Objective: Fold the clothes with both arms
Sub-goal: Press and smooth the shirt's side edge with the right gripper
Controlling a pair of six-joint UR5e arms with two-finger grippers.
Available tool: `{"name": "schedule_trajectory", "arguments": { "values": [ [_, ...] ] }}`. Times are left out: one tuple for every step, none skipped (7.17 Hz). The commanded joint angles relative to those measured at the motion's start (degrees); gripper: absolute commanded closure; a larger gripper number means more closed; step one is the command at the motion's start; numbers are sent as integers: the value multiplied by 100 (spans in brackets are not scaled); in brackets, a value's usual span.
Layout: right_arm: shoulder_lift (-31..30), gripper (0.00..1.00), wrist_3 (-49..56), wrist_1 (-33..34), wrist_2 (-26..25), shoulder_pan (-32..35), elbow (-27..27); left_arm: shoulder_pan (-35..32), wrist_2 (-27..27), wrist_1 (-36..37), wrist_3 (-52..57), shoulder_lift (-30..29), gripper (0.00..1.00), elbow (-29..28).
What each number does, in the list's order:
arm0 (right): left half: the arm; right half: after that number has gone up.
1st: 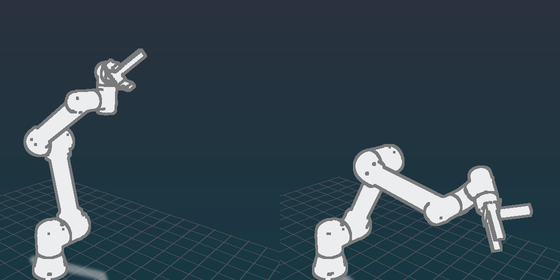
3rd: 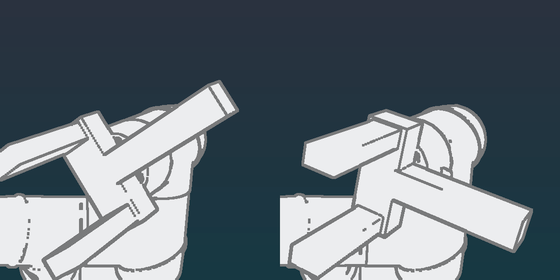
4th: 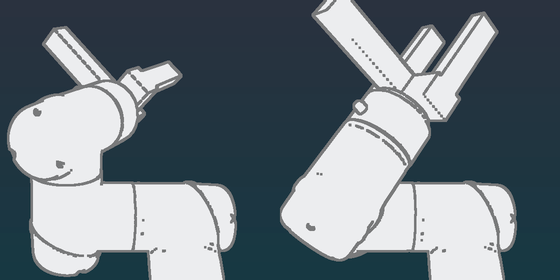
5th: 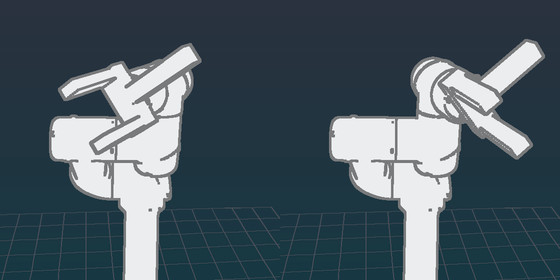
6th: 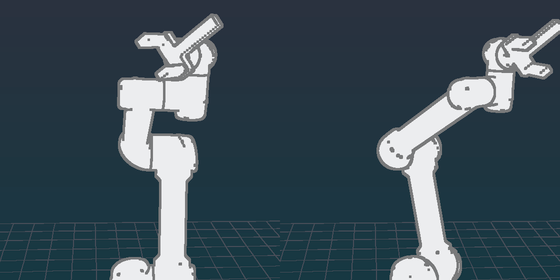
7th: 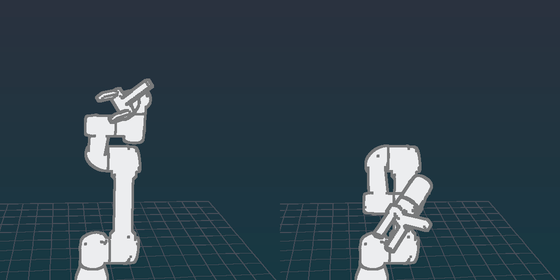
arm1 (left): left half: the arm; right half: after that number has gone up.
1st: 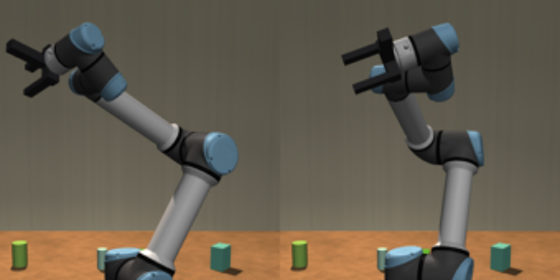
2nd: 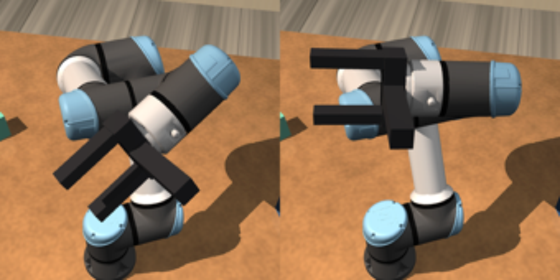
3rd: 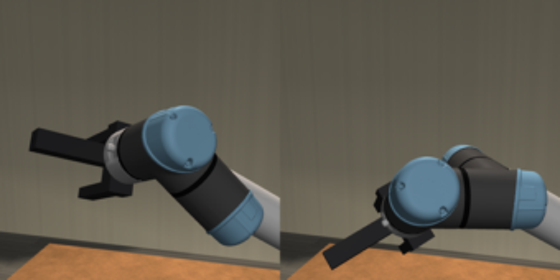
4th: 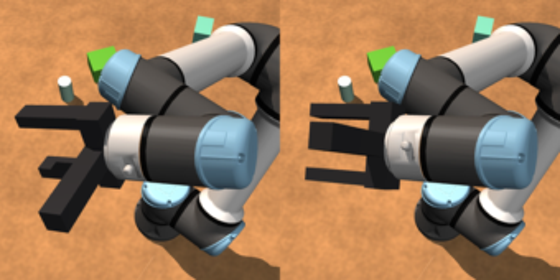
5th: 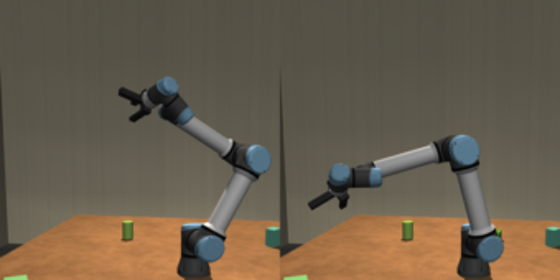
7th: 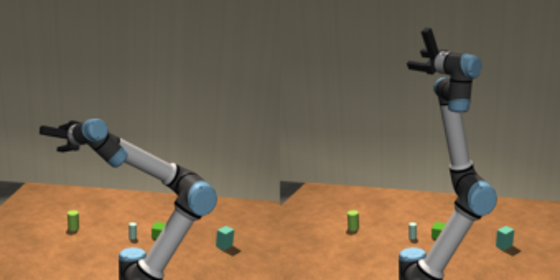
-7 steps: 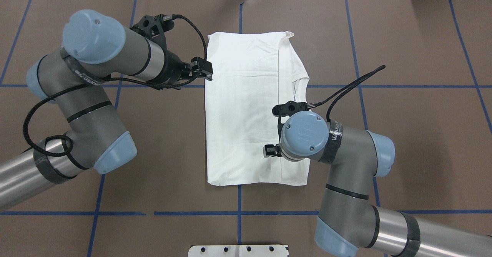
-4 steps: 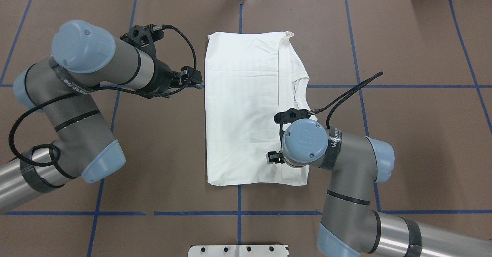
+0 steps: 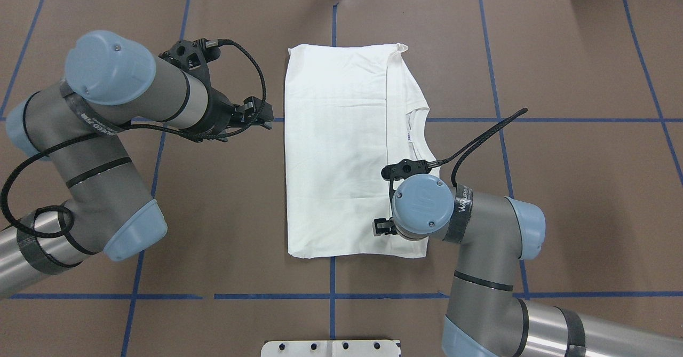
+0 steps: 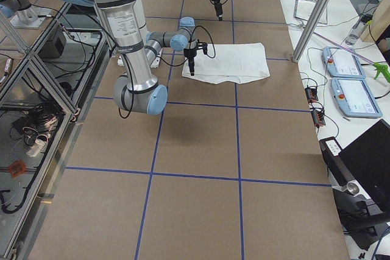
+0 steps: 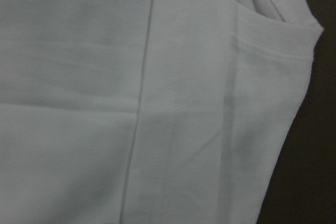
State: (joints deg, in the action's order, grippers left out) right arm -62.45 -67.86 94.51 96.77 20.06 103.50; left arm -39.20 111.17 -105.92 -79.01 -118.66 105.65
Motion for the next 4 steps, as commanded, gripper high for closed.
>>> {"name": "schedule_trajectory", "arguments": {
  "values": [
    [-13, 0, 62, 15, 0, -2, -5, 35, -7, 1, 0, 0, 0, 0],
    [-21, 0, 71, 15, 0, -11, -14, 44, -16, 1, -9, 0, 0, 0],
    [-56, 0, 80, 15, 0, -2, -5, 44, -16, 1, -1, -8, 0, 0],
    [-109, 0, 89, 15, 0, -2, -5, 62, -16, 1, 0, -8, 0, -9]
  ]
}}
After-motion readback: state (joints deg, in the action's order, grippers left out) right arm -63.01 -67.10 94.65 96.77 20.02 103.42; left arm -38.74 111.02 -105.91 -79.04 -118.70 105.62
